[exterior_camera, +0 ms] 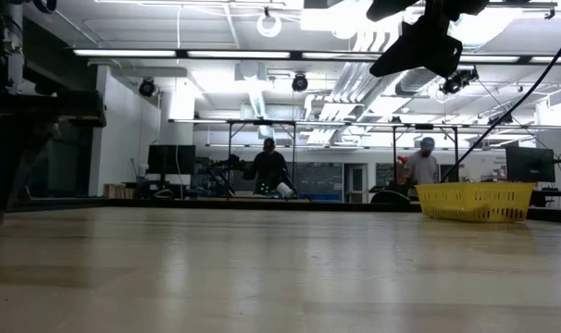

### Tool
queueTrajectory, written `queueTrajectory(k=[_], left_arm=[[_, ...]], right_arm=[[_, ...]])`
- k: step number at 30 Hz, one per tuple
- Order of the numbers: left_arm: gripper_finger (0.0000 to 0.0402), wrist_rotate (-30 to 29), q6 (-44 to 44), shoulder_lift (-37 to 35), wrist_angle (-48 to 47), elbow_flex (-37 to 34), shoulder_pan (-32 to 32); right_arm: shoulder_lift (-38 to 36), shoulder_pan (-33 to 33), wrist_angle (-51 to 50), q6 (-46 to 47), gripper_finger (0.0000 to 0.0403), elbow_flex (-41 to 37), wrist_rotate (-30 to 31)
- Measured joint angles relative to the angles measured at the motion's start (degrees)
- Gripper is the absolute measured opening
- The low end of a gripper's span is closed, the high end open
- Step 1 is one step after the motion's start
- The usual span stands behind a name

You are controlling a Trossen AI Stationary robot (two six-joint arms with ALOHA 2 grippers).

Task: Pick & Place Office items
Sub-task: Put the black charger adapter into the orange bin

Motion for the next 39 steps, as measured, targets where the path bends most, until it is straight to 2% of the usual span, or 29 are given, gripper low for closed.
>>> queueTrajectory(k=[5, 18, 25, 32, 39], left_arm=[[0.0151, 0.0, 0.0, 0.0, 0.0, 0.0, 0.0], [0.0149, -0.1, -0.5, -0.5, 2.1, 0.0, 0.2], [0.0148, -0.4, -1.0, -1.7, 2.2, 2.5, 4.0], [0.0148, -6.6, -1.1, -1.7, 1.9, 7.7, 8.5], [0.0148, -11.8, -6.6, -1.7, 4.2, 12.9, 12.8]], right_arm=[[0.0, 0.0, 0.0, 0.0, 0.0274, 0.0, 0.0], [0.0, 0.0, 0.0, 0.0, 0.0274, 0.0, 0.0], [0.0, 0.0, 0.0, 0.0, 0.0274, 0.0, 0.0], [0.0, 0.0, 0.0, 0.0, 0.0274, 0.0, 0.0], [0.0, 0.0, 0.0, 0.0, 0.0274, 0.0, 0.0]])
